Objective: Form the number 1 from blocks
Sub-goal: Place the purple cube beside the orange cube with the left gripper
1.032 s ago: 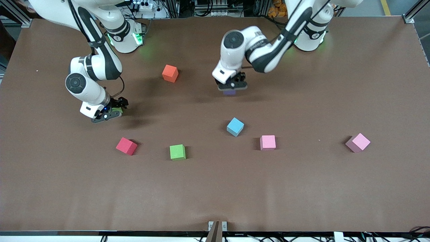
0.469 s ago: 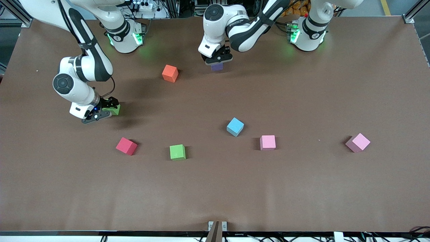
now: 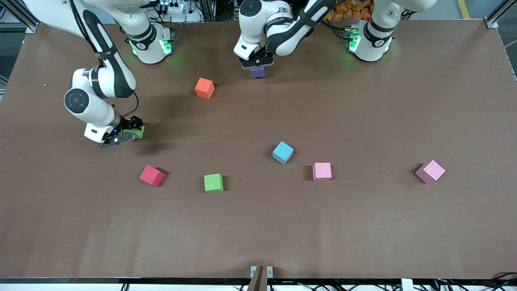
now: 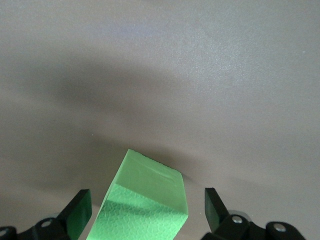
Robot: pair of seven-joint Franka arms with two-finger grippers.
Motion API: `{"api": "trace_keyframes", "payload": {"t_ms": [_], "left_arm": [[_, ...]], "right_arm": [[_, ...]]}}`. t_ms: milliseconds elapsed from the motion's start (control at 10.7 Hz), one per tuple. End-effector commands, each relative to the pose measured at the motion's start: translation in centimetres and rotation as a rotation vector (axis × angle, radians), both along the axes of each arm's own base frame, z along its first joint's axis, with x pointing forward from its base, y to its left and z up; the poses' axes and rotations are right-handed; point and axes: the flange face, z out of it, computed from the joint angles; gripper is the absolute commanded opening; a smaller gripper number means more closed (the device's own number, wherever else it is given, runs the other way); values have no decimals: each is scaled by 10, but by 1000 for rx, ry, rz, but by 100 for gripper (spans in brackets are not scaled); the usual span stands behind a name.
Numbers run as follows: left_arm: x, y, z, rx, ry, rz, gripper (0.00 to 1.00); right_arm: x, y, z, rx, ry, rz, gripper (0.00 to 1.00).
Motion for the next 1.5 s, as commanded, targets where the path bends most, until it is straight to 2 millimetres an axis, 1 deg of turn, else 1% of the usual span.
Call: {"api": "trace_keyframes", "payload": {"t_ms": [0,188,282,375,469,563,657,751,845,939,1032,1126,1220,1408], "left_arm": [[-6,-13,-10,-12,-38,-9,0],[-11,-23,-8,-26,-30,-11,0],[-17,-27,-12,-25,-21,-19,0],[-16,-27,-14,-24,-20,-25,0],[-15,-27,-16,-21,-16,-33,9],[-13,-26,-16,-22,-19,-46,99],[-8,-26,-15,-24,-28,-45,100],[0,-29,-8,-37,-37,-52,100],[12,-32,1,-55,-52,-57,100],[42,-30,17,-81,-72,-45,100],[77,-31,37,-116,-88,-13,100],[106,-24,56,-140,-116,-1,100],[139,-12,72,-155,-147,-24,100],[210,21,89,-166,-189,-61,100]], "right_arm": [[-7,-20,-2,-14,26,-84,100],[-11,-30,-7,-30,44,-203,100],[-12,-32,-13,-36,53,-253,100],[-12,-34,-19,-40,56,-300,100],[-13,-35,-22,-42,55,-316,100],[-13,-38,-22,-41,55,-324,100],[-13,-39,-22,-41,56,-326,100],[-12,-38,-22,-42,55,-324,61],[-11,-38,-21,-41,52,-323,13],[-10,-38,-20,-41,51,-323,0],[-11,-36,-20,-41,54,-321,0],[-10,-32,-19,-43,56,-324,0],[-8,-20,-16,-52,48,-348,0],[0,42,-8,-91,40,-388,0]]}}
